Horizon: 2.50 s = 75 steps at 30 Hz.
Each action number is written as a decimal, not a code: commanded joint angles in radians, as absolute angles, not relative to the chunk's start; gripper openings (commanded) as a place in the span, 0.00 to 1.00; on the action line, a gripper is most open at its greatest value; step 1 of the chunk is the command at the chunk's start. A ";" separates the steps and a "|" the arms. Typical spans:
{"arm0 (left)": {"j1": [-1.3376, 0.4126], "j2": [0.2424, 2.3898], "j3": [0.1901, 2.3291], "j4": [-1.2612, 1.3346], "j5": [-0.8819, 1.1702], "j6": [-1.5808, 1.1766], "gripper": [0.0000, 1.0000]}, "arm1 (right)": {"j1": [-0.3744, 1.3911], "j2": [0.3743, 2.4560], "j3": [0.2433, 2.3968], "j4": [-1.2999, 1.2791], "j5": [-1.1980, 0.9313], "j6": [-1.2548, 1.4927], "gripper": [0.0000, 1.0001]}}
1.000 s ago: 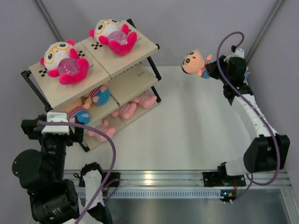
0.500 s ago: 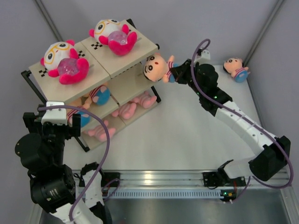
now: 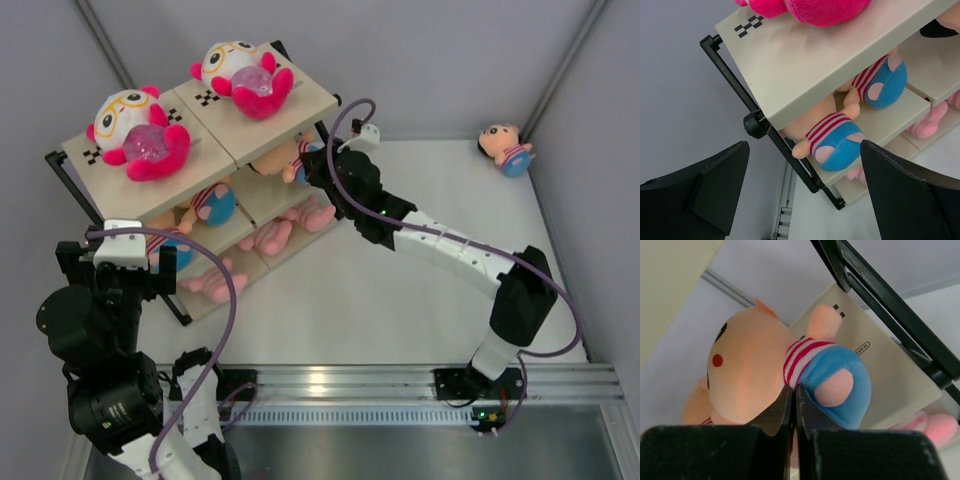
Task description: Place and organize the stuffed toys onto the shelf
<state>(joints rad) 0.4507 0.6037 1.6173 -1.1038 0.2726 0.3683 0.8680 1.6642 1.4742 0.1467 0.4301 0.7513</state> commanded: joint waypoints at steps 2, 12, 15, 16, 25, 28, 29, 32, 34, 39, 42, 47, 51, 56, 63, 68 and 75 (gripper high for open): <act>0.453 0.595 1.602 -1.049 0.293 0.356 0.99 | 0.955 1.730 1.581 0.255 0.701 0.857 0.00; 0.417 0.591 1.580 -1.049 0.290 0.348 0.98 | 1.054 1.913 1.771 0.146 0.907 1.032 0.15; 0.408 0.589 1.572 -1.049 0.291 0.348 0.99 | 1.072 1.948 1.818 0.129 0.882 1.016 0.19; 0.407 0.589 1.571 -1.049 0.291 0.351 0.99 | 1.075 1.950 1.819 0.132 0.879 1.014 0.19; 0.403 0.588 1.563 -1.051 0.402 0.341 0.99 | 1.092 1.807 1.643 0.331 0.872 0.869 0.30; 0.403 0.571 1.543 -1.054 0.591 0.334 0.99 | 1.078 1.695 1.562 0.377 0.746 0.691 0.39; 0.402 0.562 1.536 -1.054 0.632 0.331 0.99 | 1.072 1.665 1.543 0.376 0.712 0.651 0.41; 0.403 0.557 1.506 -1.054 0.741 0.304 0.99 | 1.016 1.513 1.400 0.310 0.583 0.549 0.52; 0.403 0.552 1.468 -1.054 0.778 0.292 0.99 | 0.965 1.396 1.343 0.232 0.481 0.543 0.55; 0.403 0.515 1.356 -1.054 0.808 0.302 0.99 | 0.604 1.203 1.175 0.020 0.295 0.499 0.61; 0.403 0.494 1.301 -1.055 0.811 0.340 0.99 | 0.334 1.219 1.166 -0.035 0.239 0.434 0.67; 0.403 0.479 1.220 -1.054 0.837 0.360 0.99 | -0.128 1.434 1.300 -0.031 0.034 0.523 0.79; 0.406 0.489 1.148 -1.054 0.905 0.373 0.99 | -0.270 1.768 1.498 -0.035 -0.041 0.598 0.83; 0.431 0.551 1.101 -1.080 1.034 0.420 0.98 | -0.331 2.057 1.820 -0.142 -0.008 0.617 0.83; 0.460 0.633 1.144 -1.190 1.152 0.540 0.98 | -0.345 2.311 2.025 -0.146 0.078 0.594 0.83; 0.477 0.647 1.140 -1.190 1.184 0.538 0.98 | -0.353 2.430 2.077 -0.123 0.090 0.646 0.81; 0.488 0.635 1.138 -1.189 1.197 0.540 0.99 | -0.367 2.539 2.131 -0.103 0.083 0.681 0.61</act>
<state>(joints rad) 0.4774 0.6434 1.1145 -1.1805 1.1549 0.5117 -0.3485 2.4943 2.0724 -0.1074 0.0887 0.6518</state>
